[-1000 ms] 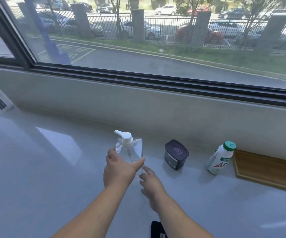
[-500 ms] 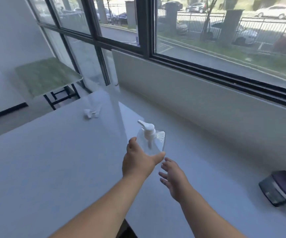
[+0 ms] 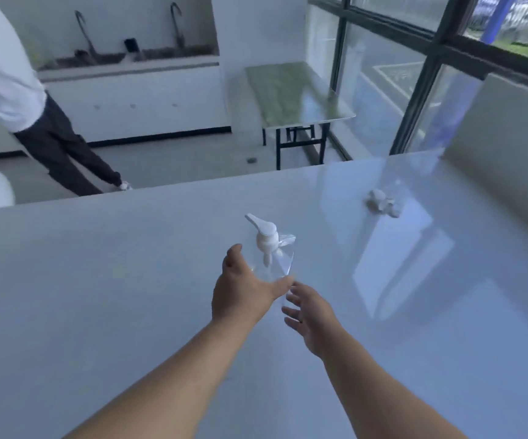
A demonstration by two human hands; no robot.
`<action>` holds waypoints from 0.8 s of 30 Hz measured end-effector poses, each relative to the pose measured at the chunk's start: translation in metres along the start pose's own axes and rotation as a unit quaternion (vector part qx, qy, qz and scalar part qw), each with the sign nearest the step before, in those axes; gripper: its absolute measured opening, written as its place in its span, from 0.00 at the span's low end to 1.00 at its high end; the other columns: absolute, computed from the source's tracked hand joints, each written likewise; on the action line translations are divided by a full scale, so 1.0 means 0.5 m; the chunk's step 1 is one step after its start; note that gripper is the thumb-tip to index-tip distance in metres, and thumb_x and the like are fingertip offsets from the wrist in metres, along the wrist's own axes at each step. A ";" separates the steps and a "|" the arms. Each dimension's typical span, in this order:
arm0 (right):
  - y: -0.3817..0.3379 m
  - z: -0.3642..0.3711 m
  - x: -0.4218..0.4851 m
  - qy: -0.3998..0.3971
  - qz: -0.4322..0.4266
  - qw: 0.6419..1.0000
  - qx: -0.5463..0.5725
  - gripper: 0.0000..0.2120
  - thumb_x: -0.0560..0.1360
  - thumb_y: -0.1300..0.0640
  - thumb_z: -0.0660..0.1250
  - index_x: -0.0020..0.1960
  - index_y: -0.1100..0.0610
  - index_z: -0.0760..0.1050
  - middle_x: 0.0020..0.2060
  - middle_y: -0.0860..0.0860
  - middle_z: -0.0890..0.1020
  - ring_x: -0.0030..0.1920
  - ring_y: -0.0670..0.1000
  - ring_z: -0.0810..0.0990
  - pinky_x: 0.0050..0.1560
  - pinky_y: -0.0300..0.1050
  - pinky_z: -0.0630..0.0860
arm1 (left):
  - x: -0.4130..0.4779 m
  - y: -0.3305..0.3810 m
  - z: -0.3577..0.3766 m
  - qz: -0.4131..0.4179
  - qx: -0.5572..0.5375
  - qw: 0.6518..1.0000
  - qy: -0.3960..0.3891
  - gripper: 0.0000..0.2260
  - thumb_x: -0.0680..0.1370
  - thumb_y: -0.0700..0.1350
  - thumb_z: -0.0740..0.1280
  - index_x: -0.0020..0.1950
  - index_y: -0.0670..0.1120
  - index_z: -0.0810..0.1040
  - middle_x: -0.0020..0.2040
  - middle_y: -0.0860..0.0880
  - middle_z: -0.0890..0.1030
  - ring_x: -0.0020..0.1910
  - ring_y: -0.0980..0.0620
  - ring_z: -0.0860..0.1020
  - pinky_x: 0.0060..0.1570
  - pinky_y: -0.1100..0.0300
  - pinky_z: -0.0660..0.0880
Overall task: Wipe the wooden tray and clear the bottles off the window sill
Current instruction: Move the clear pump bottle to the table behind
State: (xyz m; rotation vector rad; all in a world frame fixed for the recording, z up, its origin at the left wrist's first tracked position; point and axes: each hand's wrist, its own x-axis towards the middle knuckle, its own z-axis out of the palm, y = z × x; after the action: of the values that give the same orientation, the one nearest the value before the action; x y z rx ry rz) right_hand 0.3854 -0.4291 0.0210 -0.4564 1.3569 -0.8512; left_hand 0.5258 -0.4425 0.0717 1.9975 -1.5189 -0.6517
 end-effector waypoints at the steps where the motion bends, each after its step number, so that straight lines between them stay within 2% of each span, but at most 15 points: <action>1: 0.006 0.055 0.020 -0.019 0.008 1.000 -0.015 0.16 0.82 0.53 0.62 0.69 0.51 0.75 0.64 0.52 0.77 0.61 0.58 0.80 0.69 0.58 0.74 | 0.023 -0.040 -0.030 -0.016 -0.001 1.000 0.014 0.55 0.59 0.73 0.77 0.77 0.51 0.58 0.74 0.51 0.70 0.63 0.50 0.78 0.48 0.58 0.67; 3: 0.020 0.145 0.049 -0.051 0.022 0.997 -0.044 0.14 0.81 0.53 0.62 0.66 0.48 0.77 0.63 0.51 0.77 0.61 0.56 0.80 0.69 0.57 0.74 | 0.058 -0.113 -0.077 -0.042 0.000 0.998 0.036 0.55 0.59 0.73 0.78 0.78 0.51 0.58 0.75 0.52 0.69 0.64 0.51 0.77 0.49 0.58 0.67; 6: 0.055 0.251 0.089 -0.082 0.043 0.993 -0.074 0.10 0.80 0.53 0.62 0.56 0.44 0.79 0.58 0.47 0.78 0.58 0.54 0.80 0.67 0.55 0.75 | 0.092 -0.212 -0.126 -0.079 0.003 0.995 0.061 0.56 0.60 0.72 0.78 0.78 0.51 0.58 0.76 0.51 0.69 0.67 0.48 0.76 0.50 0.57 0.69; 9: 0.083 0.313 0.116 -0.085 0.070 0.990 -0.086 0.08 0.79 0.53 0.63 0.53 0.43 0.79 0.55 0.46 0.78 0.56 0.52 0.81 0.66 0.54 0.76 | 0.105 -0.275 -0.150 -0.107 0.003 0.992 0.071 0.56 0.60 0.72 0.78 0.78 0.50 0.58 0.76 0.50 0.69 0.68 0.45 0.76 0.53 0.54 0.72; 12: 0.104 0.348 0.137 -0.090 0.087 0.987 -0.098 0.07 0.79 0.52 0.65 0.55 0.45 0.79 0.56 0.47 0.79 0.56 0.52 0.81 0.67 0.55 0.75 | 0.110 -0.315 -0.158 -0.123 -0.001 0.990 0.071 0.55 0.60 0.71 0.79 0.77 0.51 0.58 0.75 0.50 0.69 0.66 0.45 0.76 0.50 0.56 0.70; 16: 0.121 0.365 0.155 -0.088 0.082 0.986 -0.118 0.14 0.80 0.49 0.64 0.65 0.48 0.79 0.61 0.46 0.79 0.59 0.53 0.81 0.67 0.55 0.76 | 0.115 -0.344 -0.156 -0.128 -0.007 0.990 0.063 0.55 0.60 0.71 0.79 0.78 0.51 0.57 0.76 0.51 0.68 0.68 0.47 0.75 0.51 0.57 0.68; 19: 0.128 0.365 0.167 -0.092 0.070 0.985 -0.128 0.18 0.79 0.50 0.64 0.68 0.48 0.78 0.63 0.46 0.80 0.59 0.53 0.81 0.67 0.55 0.76 | 0.122 -0.358 -0.149 -0.127 -0.011 0.990 0.062 0.56 0.60 0.73 0.78 0.78 0.52 0.57 0.76 0.52 0.68 0.68 0.49 0.74 0.51 0.58 0.68; 22: 0.129 0.359 0.169 -0.094 0.062 0.983 -0.146 0.19 0.78 0.50 0.65 0.68 0.47 0.76 0.59 0.45 0.79 0.58 0.53 0.82 0.65 0.54 0.78 | 0.127 -0.365 -0.156 -0.121 -0.015 0.991 0.048 0.59 0.59 0.74 0.78 0.80 0.52 0.56 0.79 0.52 0.65 0.73 0.50 0.70 0.56 0.58 0.68; 24: 0.127 0.346 0.161 -0.092 0.050 0.982 -0.156 0.18 0.79 0.52 0.65 0.68 0.45 0.74 0.57 0.44 0.79 0.57 0.54 0.83 0.62 0.54 0.79 | 0.114 -0.375 -0.168 -0.128 -0.032 0.989 0.068 0.59 0.59 0.73 0.79 0.81 0.51 0.56 0.80 0.51 0.64 0.75 0.50 0.67 0.63 0.55 0.70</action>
State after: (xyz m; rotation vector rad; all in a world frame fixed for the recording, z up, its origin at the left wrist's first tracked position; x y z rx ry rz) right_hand 0.5679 -0.4813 -0.0452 -0.6877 1.3325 -0.5004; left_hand 0.7279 -0.4462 0.0037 2.1612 -1.1591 -0.6419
